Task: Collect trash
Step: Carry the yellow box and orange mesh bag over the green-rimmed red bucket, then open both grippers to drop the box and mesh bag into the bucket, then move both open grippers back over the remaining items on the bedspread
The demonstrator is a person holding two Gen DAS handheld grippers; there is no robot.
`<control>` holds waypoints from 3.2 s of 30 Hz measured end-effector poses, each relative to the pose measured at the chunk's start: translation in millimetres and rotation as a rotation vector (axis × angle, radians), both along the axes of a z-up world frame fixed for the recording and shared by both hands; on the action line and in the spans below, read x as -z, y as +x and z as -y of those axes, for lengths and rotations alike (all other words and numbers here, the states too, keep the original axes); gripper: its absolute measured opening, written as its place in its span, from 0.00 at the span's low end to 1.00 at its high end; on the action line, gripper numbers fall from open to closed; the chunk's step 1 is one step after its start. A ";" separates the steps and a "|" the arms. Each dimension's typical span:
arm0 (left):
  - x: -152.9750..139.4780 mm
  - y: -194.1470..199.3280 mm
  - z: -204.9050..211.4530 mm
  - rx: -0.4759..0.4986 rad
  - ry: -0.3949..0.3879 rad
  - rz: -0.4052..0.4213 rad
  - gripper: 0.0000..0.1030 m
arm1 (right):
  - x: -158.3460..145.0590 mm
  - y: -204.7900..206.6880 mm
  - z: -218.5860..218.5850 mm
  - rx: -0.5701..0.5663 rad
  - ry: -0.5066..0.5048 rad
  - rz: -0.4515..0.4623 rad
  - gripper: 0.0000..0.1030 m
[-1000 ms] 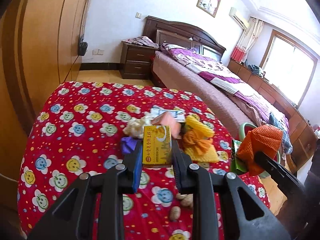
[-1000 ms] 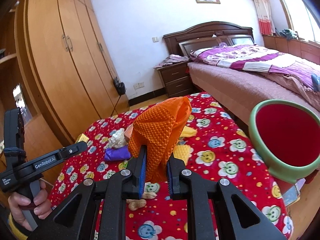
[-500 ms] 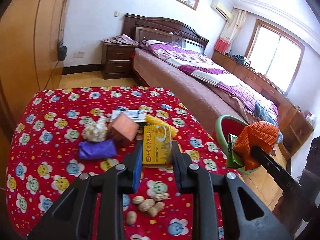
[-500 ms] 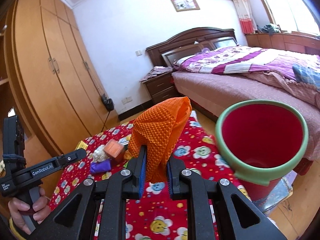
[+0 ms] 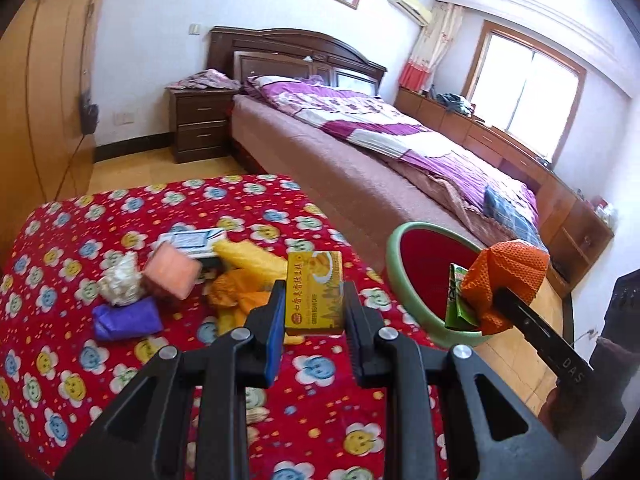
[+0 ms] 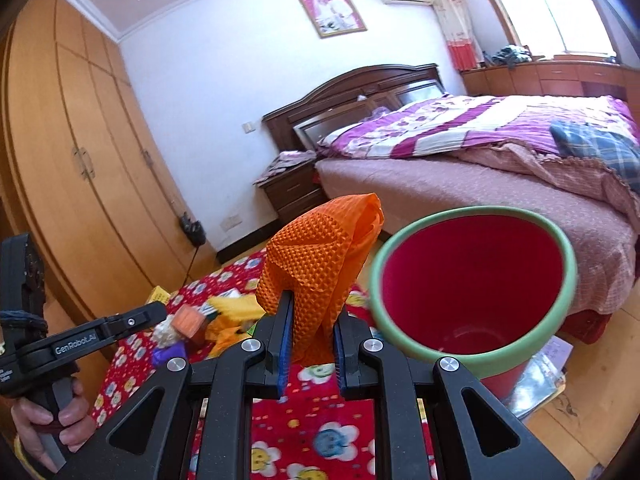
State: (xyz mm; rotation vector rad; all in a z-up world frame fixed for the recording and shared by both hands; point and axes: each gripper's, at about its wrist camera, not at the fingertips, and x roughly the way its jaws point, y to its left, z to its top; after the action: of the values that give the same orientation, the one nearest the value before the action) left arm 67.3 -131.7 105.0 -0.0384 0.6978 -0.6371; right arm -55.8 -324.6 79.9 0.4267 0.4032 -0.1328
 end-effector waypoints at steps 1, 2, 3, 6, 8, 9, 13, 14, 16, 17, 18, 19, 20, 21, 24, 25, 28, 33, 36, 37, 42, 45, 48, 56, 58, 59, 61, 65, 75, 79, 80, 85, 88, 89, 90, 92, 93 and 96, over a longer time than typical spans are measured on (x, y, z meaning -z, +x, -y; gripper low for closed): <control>-0.1 -0.8 5.5 0.011 0.003 0.004 0.26 | 0.8 -2.4 4.6 0.013 0.003 0.001 0.17; -0.3 -1.4 11.6 0.023 0.006 0.007 0.26 | 2.3 -5.6 10.5 0.029 0.010 0.002 0.17; -0.6 -2.2 17.5 0.033 0.008 0.008 0.26 | 3.7 -9.2 17.0 0.039 0.015 0.002 0.17; -0.6 -3.0 34.9 0.064 0.010 0.006 0.26 | 7.5 -15.9 33.6 0.079 0.028 0.003 0.17; 0.0 -3.7 46.6 0.084 0.014 0.006 0.26 | 8.2 -20.7 45.5 0.107 0.037 0.003 0.17; 0.2 -3.6 52.8 0.094 0.016 0.008 0.26 | 9.1 -22.9 50.4 0.120 0.040 0.002 0.17; 2.3 -4.2 78.2 0.135 0.021 0.010 0.26 | 15.4 -31.2 69.7 0.169 0.055 -0.010 0.17; 3.1 -4.3 85.4 0.147 0.024 0.011 0.26 | 17.9 -33.2 73.4 0.180 0.059 -0.015 0.17; 5.5 -3.8 99.2 0.166 0.032 0.014 0.26 | 22.3 -34.9 81.1 0.198 0.067 -0.025 0.17; 7.3 -3.3 106.7 0.176 0.036 0.015 0.26 | 25.5 -36.1 85.2 0.209 0.071 -0.033 0.17; 9.4 -2.2 113.5 0.186 0.039 0.014 0.26 | 27.4 -35.1 88.4 0.217 0.074 -0.039 0.17; 11.7 -1.4 120.2 0.195 0.043 0.012 0.26 | 29.7 -35.2 91.9 0.225 0.076 -0.045 0.17; 14.7 -0.1 127.6 0.205 0.048 0.007 0.26 | 32.5 -35.5 96.4 0.234 0.078 -0.053 0.17; 18.3 1.2 135.1 0.215 0.053 0.001 0.26 | 34.6 -35.8 99.6 0.241 0.080 -0.059 0.17; 28.7 5.0 158.5 0.244 0.074 -0.015 0.26 | 40.7 -35.0 109.8 0.260 0.080 -0.079 0.17; 31.9 6.1 164.5 0.252 0.079 -0.019 0.26 | 41.8 -33.1 113.7 0.266 0.080 -0.085 0.17; 44.1 9.5 185.7 0.280 0.101 -0.037 0.26 | 48.0 -33.2 120.8 0.280 0.076 -0.101 0.17; 64.4 15.2 214.3 0.310 0.137 -0.073 0.26 | 56.5 -31.9 132.6 0.285 0.080 -0.115 0.18; 73.7 16.0 223.1 0.326 0.151 -0.089 0.26 | 58.5 -32.7 134.5 0.290 0.068 -0.114 0.18; 75.9 16.3 224.9 0.332 0.156 -0.097 0.27 | 58.8 -32.7 135.0 0.289 0.064 -0.112 0.19; 80.5 14.7 227.6 0.331 0.161 -0.107 0.38 | 59.2 -29.7 134.8 0.287 0.041 -0.113 0.19; 78.7 12.3 224.7 0.324 0.168 -0.090 0.39 | 59.9 -27.2 134.5 0.281 0.036 -0.117 0.19; 76.4 10.4 217.9 0.314 0.163 -0.083 0.39 | 61.1 -23.9 134.5 0.275 0.036 -0.128 0.24; 71.8 7.5 196.7 0.288 0.135 -0.103 0.41 | 63.0 -22.5 131.4 0.274 0.037 -0.135 0.26; 70.8 7.0 192.6 0.283 0.131 -0.107 0.41 | 63.1 -23.4 130.6 0.274 0.039 -0.135 0.26; 70.5 6.6 190.9 0.280 0.129 -0.109 0.41 | 62.7 -23.7 129.9 0.275 0.040 -0.135 0.26; 69.7 6.0 187.0 0.273 0.124 -0.114 0.41 | 62.1 -24.3 129.4 0.277 0.040 -0.137 0.26; 67.1 4.3 177.9 0.260 0.116 -0.116 0.41 | 61.6 -25.8 129.0 0.276 0.045 -0.135 0.26; 64.3 3.6 156.0 0.219 0.102 -0.126 0.41 | 63.3 -30.3 126.8 0.289 0.044 -0.150 0.26; 61.1 2.9 150.5 0.210 0.095 -0.126 0.41 | 59.9 -32.3 124.2 0.287 0.041 -0.143 0.26; 60.4 2.6 147.9 0.206 0.094 -0.125 0.41 | 58.0 -32.3 122.5 0.285 0.037 -0.140 0.26; 56.4 1.2 134.4 0.180 0.093 -0.125 0.41 | 52.3 -32.4 115.2 0.270 0.031 -0.131 0.26; 54.8 0.4 122.4 0.158 0.098 -0.119 0.41 | 49.3 -30.1 108.4 0.262 0.026 -0.133 0.33; 54.0 0.7 118.0 0.148 0.099 -0.117 0.41 | 48.5 -29.5 106.4 0.261 0.024 -0.134 0.35; 53.1 1.3 113.4 0.137 0.100 -0.116 0.41 | 47.4 -28.7 103.5 0.257 0.023 -0.134 0.37; 51.6 2.7 105.6 0.117 0.103 -0.114 0.42 | 45.9 -26.9 99.2 0.251 0.024 -0.136 0.41; 51.0 3.4 101.5 0.104 0.107 -0.113 0.47 | 45.3 -26.2 97.0 0.248 0.025 -0.137 0.45; 48.9 5.7 86.0 0.055 0.118 -0.104 0.54 | 43.8 -23.6 90.2 0.232 0.029 -0.138 0.48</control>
State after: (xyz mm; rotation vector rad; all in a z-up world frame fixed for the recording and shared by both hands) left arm 73.0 -217.7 56.1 0.0577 0.8379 -0.6485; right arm -79.4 -414.8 36.0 0.4935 0.4904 -0.3841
